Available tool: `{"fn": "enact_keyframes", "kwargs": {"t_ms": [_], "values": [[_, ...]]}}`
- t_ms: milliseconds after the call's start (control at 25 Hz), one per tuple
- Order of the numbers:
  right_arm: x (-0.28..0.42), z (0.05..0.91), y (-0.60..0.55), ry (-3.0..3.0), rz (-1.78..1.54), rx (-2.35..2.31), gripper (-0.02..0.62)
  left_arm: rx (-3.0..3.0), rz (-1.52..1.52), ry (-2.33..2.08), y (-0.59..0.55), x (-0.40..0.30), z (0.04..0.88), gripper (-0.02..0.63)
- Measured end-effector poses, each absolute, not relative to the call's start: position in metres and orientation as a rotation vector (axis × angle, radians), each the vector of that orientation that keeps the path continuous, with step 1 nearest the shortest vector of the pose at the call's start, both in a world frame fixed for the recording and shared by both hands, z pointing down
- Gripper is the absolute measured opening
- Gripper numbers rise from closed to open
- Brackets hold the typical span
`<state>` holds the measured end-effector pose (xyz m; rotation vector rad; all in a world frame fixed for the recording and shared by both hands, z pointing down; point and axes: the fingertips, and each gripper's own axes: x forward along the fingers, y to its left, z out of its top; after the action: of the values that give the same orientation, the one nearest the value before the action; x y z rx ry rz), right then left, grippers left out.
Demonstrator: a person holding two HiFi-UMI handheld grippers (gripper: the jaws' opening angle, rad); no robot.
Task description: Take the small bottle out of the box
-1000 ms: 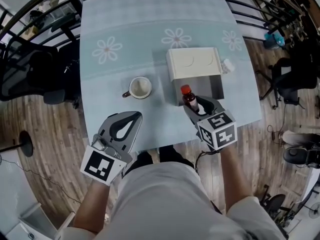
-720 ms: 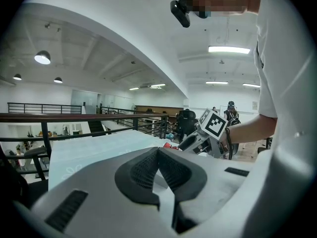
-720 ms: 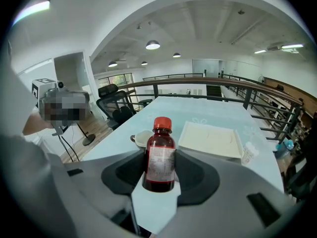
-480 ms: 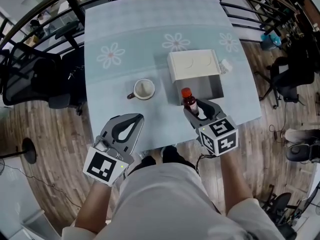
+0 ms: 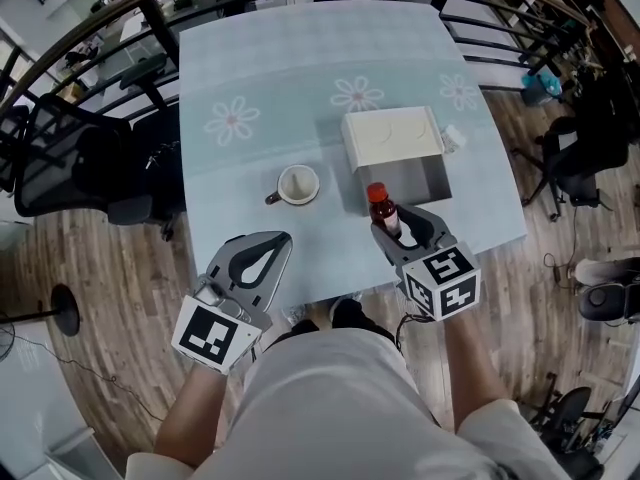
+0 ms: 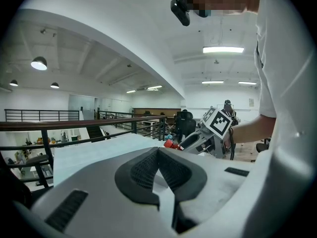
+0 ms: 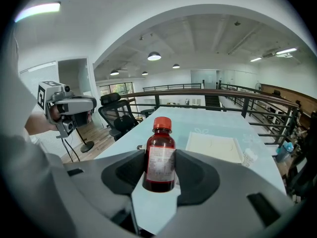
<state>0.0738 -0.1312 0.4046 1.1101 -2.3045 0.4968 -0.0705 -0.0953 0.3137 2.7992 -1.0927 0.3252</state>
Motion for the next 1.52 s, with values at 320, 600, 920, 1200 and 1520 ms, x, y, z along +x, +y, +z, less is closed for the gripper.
{"fn": "enact_keyframes", "kwargs": {"t_ms": [320,600,920,1200,1520], "values": [[0.067,0.394,-0.126,-2.328,0.476,1.118,0.207,2.821,0.321,-1.083,-0.095,-0.073,0.307,0.020],[0.066,0.388,-0.124,-2.339,0.457,1.130,0.207,2.823,0.315,-1.095,-0.097,-0.079,0.305,0.020],[0.065,0.384,-0.127,-2.344,0.456,1.136,0.207,2.824,0.306,-1.099,-0.102,-0.080,0.302,0.020],[0.067,0.386,-0.130,-2.346,0.462,1.136,0.207,2.824,0.304,-1.096,-0.106,-0.077,0.304,0.020],[0.069,0.389,-0.132,-2.340,0.460,1.134,0.207,2.823,0.307,-1.084,-0.110,-0.074,0.306,0.020]]}}
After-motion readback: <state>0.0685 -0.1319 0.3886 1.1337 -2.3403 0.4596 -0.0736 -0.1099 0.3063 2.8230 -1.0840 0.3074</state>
